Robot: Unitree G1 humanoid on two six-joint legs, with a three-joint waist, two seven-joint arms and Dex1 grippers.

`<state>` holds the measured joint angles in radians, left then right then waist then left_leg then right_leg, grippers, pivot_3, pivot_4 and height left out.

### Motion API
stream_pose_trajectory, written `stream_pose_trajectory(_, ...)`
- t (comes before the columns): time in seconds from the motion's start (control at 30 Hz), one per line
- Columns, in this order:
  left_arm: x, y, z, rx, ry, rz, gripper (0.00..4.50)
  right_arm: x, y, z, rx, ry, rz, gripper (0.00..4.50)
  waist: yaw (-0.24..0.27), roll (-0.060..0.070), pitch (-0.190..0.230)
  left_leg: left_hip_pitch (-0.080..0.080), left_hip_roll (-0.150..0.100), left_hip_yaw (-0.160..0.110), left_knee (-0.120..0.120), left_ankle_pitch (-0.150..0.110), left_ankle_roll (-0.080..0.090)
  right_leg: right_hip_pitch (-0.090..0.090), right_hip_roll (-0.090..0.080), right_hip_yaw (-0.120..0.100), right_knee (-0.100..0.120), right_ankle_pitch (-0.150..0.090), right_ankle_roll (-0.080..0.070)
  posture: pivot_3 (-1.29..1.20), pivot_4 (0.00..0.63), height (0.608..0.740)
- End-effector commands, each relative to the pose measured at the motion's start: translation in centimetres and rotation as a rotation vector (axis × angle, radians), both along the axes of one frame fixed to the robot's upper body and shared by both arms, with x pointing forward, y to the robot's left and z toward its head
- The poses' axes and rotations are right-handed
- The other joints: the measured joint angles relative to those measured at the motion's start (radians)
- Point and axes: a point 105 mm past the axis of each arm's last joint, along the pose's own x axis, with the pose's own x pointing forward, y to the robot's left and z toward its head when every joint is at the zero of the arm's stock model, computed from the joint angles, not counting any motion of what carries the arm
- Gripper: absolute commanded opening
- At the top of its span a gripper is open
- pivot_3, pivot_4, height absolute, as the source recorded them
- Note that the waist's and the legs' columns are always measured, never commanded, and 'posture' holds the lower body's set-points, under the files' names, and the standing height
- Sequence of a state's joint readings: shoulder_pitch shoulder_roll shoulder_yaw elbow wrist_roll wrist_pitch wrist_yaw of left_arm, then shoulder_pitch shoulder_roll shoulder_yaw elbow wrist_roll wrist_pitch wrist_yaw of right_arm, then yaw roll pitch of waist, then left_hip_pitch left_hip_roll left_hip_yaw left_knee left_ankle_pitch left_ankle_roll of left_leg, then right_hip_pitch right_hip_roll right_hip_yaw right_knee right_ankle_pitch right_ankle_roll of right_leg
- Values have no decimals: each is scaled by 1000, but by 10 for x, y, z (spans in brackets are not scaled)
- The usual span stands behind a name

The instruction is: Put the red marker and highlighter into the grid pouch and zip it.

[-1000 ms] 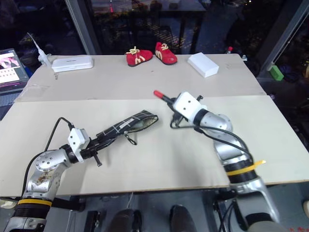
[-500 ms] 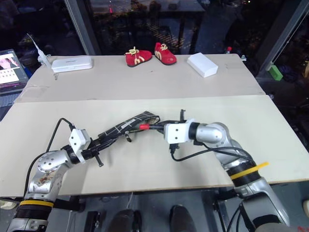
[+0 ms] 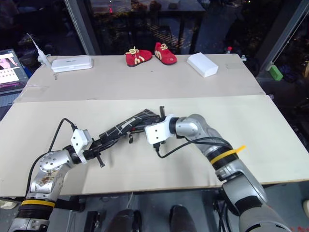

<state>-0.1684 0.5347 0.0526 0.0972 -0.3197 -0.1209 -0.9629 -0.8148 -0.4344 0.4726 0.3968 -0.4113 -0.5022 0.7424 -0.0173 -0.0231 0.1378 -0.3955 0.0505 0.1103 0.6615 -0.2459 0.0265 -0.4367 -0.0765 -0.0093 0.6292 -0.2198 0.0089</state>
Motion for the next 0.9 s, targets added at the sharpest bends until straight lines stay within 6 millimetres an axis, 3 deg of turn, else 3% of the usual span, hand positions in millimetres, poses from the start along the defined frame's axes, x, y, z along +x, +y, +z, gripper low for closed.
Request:
stream_pose_trajectory(0.03,-1,-2,7,-6,-30,-11,0,-11,21,8,20,-54,106,531,1,0,0,0,0,0,0,0,0,0,0,0,0,0,0,0,150,740)
stream_pose_trajectory(0.13,-2,-1,6,-5,-29,-8,0,-21,31,4,39,-29,160,531,1,0,0,0,0,0,0,0,0,0,0,0,0,0,0,0,150,740)
stream_pose_trajectory(0.2,-2,-1,6,-5,-30,-6,0,-21,32,5,75,3,145,1585,2,0,0,0,0,0,0,0,0,0,0,0,0,0,0,0,150,740)
stream_pose_trajectory(0.47,-2,-1,5,-10,-31,-1,0,9,8,22,140,-67,3,4249,1,0,0,0,0,0,0,0,0,0,0,0,1,0,0,0,150,740)
stream_pose_trajectory(0.6,-2,-2,4,-15,-30,0,0,21,-26,41,211,-35,-86,4249,1,0,0,0,0,0,0,0,0,0,0,0,0,0,0,0,150,740)
stream_pose_trajectory(0.73,-2,-2,3,-19,-29,2,0,24,-55,44,251,34,-154,4249,4,0,0,0,0,0,0,0,0,1,-1,0,0,0,0,0,150,740)
stream_pose_trajectory(0.9,-3,-1,2,-19,-24,2,0,22,-63,40,263,64,-177,4249,-6,0,0,1,0,0,0,0,0,1,0,0,1,0,0,0,150,740)
